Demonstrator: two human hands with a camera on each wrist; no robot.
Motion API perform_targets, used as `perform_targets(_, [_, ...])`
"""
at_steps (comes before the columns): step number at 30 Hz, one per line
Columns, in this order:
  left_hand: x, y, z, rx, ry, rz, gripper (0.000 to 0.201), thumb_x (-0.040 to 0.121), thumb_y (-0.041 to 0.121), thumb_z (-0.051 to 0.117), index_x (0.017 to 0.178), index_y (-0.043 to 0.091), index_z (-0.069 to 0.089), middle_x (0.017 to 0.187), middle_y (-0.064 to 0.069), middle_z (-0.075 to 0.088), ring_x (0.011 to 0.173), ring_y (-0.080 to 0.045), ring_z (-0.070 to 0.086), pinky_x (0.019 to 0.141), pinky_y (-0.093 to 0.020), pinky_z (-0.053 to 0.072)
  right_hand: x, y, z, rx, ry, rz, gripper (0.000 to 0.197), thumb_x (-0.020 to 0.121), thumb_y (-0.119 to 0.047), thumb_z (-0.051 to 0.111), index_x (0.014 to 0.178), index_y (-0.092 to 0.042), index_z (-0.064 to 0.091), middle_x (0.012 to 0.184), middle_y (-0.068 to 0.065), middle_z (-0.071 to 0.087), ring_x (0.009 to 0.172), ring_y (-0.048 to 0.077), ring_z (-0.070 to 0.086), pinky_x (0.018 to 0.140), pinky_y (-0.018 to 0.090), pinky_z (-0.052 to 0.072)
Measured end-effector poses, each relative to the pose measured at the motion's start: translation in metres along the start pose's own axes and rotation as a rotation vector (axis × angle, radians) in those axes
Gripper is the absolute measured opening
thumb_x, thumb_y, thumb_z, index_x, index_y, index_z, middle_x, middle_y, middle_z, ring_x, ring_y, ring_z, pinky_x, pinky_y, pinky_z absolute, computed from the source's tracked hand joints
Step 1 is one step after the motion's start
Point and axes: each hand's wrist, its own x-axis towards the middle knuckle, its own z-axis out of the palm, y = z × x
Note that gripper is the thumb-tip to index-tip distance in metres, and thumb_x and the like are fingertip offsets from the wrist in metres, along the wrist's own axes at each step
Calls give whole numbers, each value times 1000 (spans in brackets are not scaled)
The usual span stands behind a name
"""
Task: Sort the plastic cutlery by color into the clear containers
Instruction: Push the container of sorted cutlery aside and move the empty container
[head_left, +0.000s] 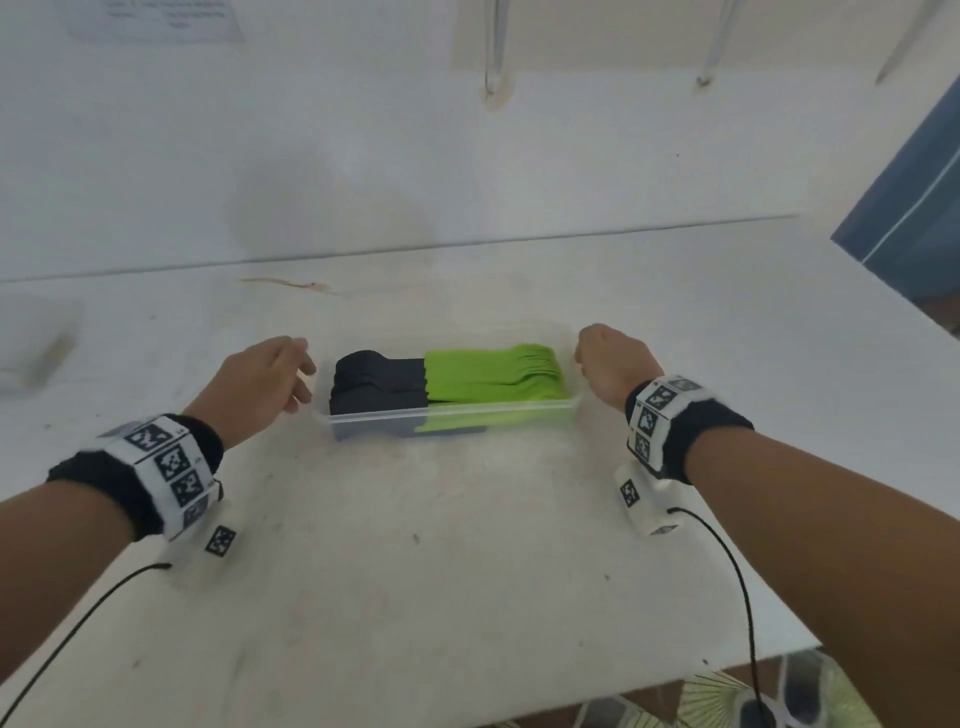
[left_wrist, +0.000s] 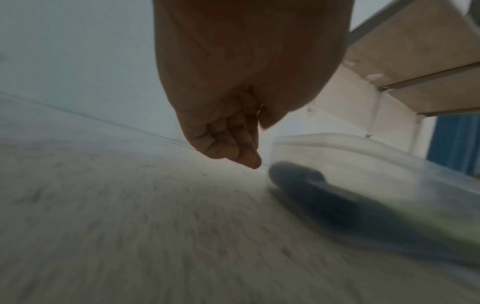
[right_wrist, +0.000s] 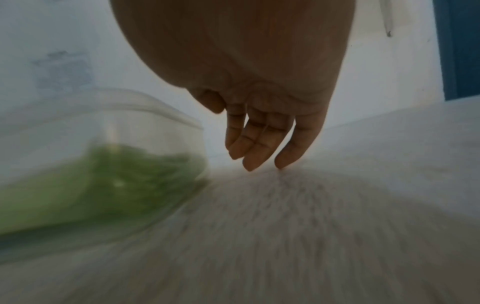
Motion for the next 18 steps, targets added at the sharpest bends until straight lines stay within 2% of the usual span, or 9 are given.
perform_targets(2, [24, -7, -6, 103, -3, 28, 19, 104, 25, 45, 103, 23, 64, 92, -5, 72, 83, -26, 69, 72, -38, 53, 24, 5, -3, -14, 22, 27, 33, 103, -31, 34, 121, -16, 58, 122, 15, 63, 103, 33, 58, 90, 37, 45])
perform_targets(3, [35, -10, -8, 166, -26, 52, 19, 103, 21, 46, 110, 28, 62, 96, -2, 70, 87, -26, 68, 74, -36, 52, 34, 5, -5, -55, -7, 9, 32, 104, -27, 37, 129, -21, 56, 122, 13, 62, 100, 32, 58, 87, 34, 46])
perform_targets(5, [55, -9, -9, 289, -88, 96, 31, 103, 18, 49, 127, 33, 60, 104, 0, 65, 90, -24, 63, 81, -38, 51, 54, 6, -6, -153, -90, -79, 44, 102, -18, 42, 143, -35, 48, 127, 10, 61, 102, 31, 59, 87, 33, 48])
perform_targets(8, [74, 2, -2, 424, -193, 148, 41, 102, 15, 52, 138, 32, 58, 113, -3, 57, 100, -23, 56, 85, -36, 46, 79, 0, -1, -324, -215, -216, 51, 102, -22, 43, 148, -45, 44, 140, 8, 52, 125, 32, 53, 106, 40, 44])
perform_targets(10, [82, 6, 3, 475, -229, 192, 39, 99, 9, 53, 127, 32, 66, 112, -5, 55, 102, -23, 52, 87, -35, 42, 87, -6, 4, -362, -215, -262, 43, 101, -24, 46, 137, -46, 57, 130, 6, 53, 115, 28, 56, 100, 38, 48])
perform_targets(12, [89, 5, 5, 513, -189, 238, 34, 97, 6, 55, 106, 33, 74, 109, -5, 58, 102, -24, 56, 91, -35, 42, 95, -6, 6, -339, -169, -291, 36, 97, -18, 50, 119, -42, 67, 118, 3, 59, 103, 24, 62, 83, 30, 49])
perform_targets(14, [94, 4, 4, 545, -167, 261, 33, 95, 6, 57, 88, 35, 70, 105, -3, 59, 99, -26, 60, 91, -34, 43, 100, -4, 7, -320, -143, -309, 29, 94, -15, 54, 101, -40, 68, 110, -1, 61, 95, 19, 62, 70, 26, 46])
perform_targets(16, [97, 5, 2, 521, -175, 277, 31, 95, 8, 61, 85, 37, 68, 101, -1, 59, 95, -24, 61, 90, -32, 44, 103, -4, 5, -292, -139, -338, 20, 95, -20, 57, 96, -37, 67, 108, -2, 58, 97, 20, 60, 72, 27, 45])
perform_targets(18, [97, 11, -1, 435, -138, 307, 17, 97, 20, 67, 89, 35, 70, 101, 1, 59, 92, -19, 62, 88, -32, 45, 104, -4, 0, -244, -95, -369, 10, 99, -29, 57, 102, -32, 66, 109, -2, 51, 98, 22, 60, 85, 31, 46])
